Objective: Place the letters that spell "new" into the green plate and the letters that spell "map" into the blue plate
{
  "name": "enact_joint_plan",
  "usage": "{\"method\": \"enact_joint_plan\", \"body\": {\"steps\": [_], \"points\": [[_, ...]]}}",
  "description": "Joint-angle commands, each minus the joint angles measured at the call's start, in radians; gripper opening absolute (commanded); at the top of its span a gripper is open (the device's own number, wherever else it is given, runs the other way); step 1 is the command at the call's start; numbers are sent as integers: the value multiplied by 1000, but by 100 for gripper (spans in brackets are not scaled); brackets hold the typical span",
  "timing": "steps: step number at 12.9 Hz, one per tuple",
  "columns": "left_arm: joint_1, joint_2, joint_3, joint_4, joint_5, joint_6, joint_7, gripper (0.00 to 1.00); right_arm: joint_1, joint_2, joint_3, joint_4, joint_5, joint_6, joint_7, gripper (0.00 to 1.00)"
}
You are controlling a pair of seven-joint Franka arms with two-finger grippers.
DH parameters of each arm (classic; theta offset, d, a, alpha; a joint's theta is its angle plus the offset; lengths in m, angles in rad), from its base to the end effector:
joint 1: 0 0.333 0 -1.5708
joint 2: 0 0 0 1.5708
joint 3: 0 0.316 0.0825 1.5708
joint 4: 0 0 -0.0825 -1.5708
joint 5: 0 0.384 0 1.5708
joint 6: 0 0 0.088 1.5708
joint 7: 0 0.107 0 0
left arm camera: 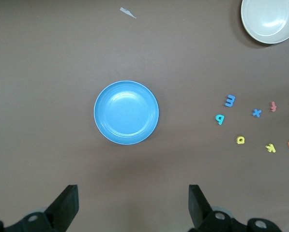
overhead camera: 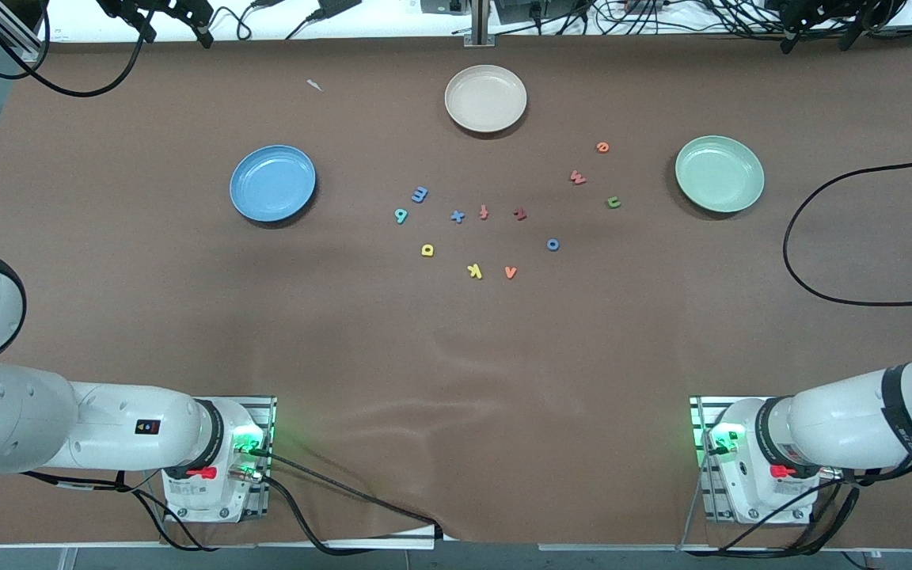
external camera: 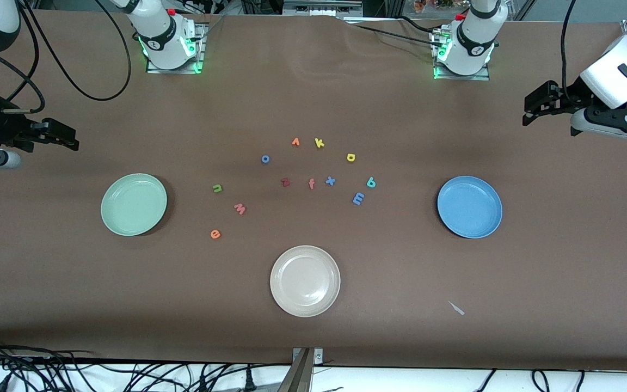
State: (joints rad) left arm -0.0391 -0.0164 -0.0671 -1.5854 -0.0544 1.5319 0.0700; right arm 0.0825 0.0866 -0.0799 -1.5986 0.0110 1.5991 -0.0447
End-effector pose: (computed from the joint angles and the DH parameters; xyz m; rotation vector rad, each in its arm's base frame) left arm 0.5414 -0.0641 0.6234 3.0763 -0.2734 -0.0588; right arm 0.5788 0.0044 0.5648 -3.1320 -0.0729 0.1344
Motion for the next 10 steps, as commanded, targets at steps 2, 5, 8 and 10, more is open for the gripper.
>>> {"method": "enact_joint_plan", "body": {"steps": [2,5,8,10], "points": [[-4,15,-2,35,19,-22,14,100,3,-10,2,-17,-13,12,58,100],[-4,15,-2,35,19,-22,14,100,14,-2,9,-17,-9,36,60,100],[-4,15,-5,35,19,-22,14,100,67,56,15,-7,-17,59,54,100],[-4,15,-5,35,19,-22,14,100,75,74,17,-7,-3,68,61,100]]}}
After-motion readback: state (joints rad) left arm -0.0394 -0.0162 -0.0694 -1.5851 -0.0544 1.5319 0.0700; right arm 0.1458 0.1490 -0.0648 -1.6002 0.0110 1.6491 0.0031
